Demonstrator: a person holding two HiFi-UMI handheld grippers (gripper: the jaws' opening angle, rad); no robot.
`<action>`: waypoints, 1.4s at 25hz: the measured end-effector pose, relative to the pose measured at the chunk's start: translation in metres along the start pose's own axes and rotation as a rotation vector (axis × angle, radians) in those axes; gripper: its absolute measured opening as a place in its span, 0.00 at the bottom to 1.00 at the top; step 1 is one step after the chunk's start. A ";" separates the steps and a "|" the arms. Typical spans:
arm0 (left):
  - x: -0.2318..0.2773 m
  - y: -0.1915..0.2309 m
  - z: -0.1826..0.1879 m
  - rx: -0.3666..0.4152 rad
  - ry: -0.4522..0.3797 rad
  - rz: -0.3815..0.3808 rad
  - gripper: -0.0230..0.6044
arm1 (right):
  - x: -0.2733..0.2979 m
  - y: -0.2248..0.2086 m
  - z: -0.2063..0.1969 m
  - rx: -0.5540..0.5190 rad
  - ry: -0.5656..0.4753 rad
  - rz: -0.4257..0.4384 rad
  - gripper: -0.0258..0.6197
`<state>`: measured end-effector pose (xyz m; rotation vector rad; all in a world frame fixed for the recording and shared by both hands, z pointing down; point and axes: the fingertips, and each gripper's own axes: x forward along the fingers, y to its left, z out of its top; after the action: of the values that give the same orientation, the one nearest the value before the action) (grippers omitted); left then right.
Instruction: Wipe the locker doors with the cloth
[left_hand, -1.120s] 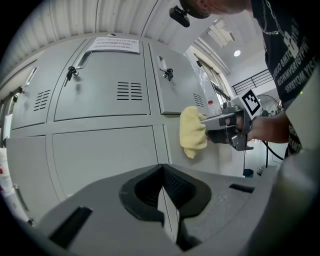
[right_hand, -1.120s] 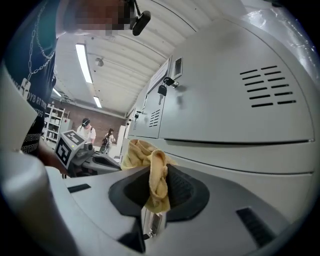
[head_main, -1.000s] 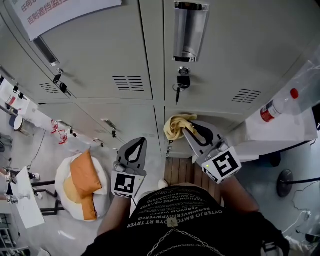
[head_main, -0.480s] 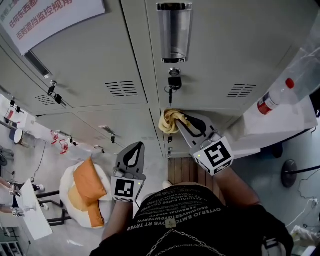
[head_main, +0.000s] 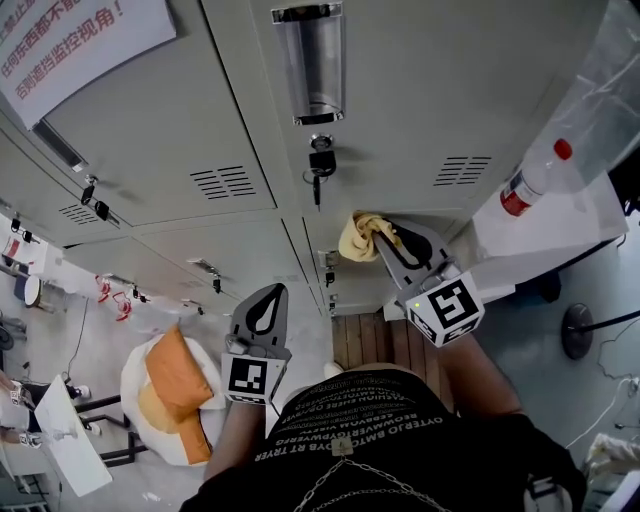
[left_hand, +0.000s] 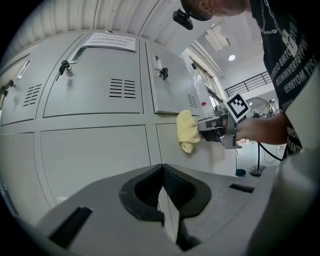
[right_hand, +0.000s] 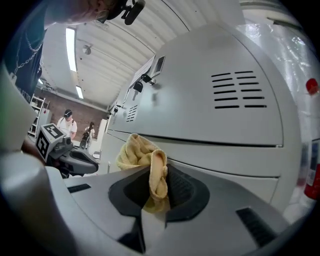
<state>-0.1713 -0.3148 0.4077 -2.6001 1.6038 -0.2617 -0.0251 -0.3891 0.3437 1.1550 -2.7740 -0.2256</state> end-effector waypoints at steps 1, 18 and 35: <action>0.001 -0.002 0.001 0.003 -0.005 -0.007 0.04 | -0.004 -0.005 -0.001 0.001 0.003 -0.017 0.13; 0.012 -0.023 0.003 -0.009 -0.004 -0.057 0.04 | -0.073 -0.080 -0.036 0.053 0.096 -0.254 0.13; -0.004 -0.018 0.000 0.017 0.003 -0.035 0.04 | -0.029 0.014 -0.037 0.067 0.058 0.029 0.13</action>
<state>-0.1572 -0.3036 0.4103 -2.6179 1.5515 -0.2808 -0.0085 -0.3617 0.3805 1.1163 -2.7652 -0.0959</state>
